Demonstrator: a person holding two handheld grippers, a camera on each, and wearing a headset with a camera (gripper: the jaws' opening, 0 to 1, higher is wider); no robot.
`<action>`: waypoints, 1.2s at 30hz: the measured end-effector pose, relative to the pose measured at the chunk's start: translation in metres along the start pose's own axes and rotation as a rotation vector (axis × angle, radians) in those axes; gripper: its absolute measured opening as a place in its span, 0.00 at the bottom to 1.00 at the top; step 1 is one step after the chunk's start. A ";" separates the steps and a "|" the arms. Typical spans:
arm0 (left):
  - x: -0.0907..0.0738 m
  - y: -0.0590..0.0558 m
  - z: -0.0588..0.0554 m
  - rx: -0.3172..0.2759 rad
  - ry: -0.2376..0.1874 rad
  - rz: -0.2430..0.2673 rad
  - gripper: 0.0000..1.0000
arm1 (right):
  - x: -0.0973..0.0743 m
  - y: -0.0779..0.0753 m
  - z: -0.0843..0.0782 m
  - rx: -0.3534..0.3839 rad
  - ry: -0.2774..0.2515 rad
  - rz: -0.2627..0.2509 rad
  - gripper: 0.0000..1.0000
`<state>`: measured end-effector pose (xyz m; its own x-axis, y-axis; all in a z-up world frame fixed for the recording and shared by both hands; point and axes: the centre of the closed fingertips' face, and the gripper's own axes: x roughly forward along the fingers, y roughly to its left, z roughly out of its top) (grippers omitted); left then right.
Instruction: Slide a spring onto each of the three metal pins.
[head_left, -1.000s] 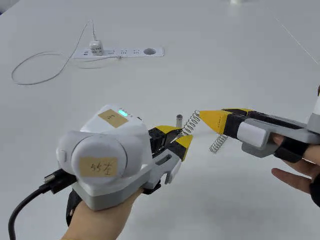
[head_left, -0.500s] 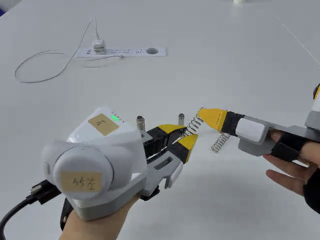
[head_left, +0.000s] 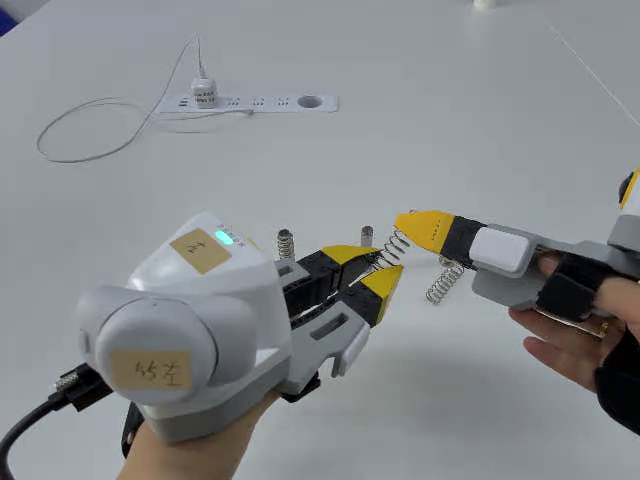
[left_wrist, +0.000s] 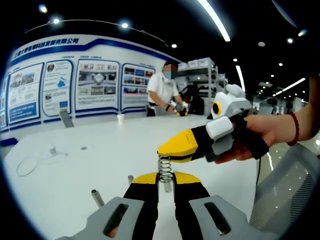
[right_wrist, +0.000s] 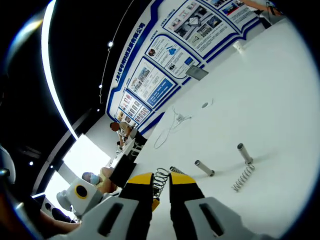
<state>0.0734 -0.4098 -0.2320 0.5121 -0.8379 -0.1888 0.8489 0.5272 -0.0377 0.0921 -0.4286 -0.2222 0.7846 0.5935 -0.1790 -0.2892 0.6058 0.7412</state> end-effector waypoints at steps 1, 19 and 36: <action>0.000 0.000 0.000 0.004 0.002 0.001 0.10 | 0.000 0.001 0.000 0.002 0.000 0.004 0.13; -0.003 0.008 -0.011 -0.016 0.050 0.040 0.12 | 0.010 0.005 -0.001 -0.077 0.004 0.011 0.11; -0.006 0.024 -0.038 0.005 0.164 0.120 0.30 | 0.032 -0.002 0.012 -0.306 0.022 -0.037 0.11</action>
<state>0.0860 -0.3868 -0.2691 0.5813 -0.7349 -0.3492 0.7841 0.6206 -0.0007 0.1242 -0.4171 -0.2211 0.7866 0.5775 -0.2186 -0.4153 0.7567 0.5049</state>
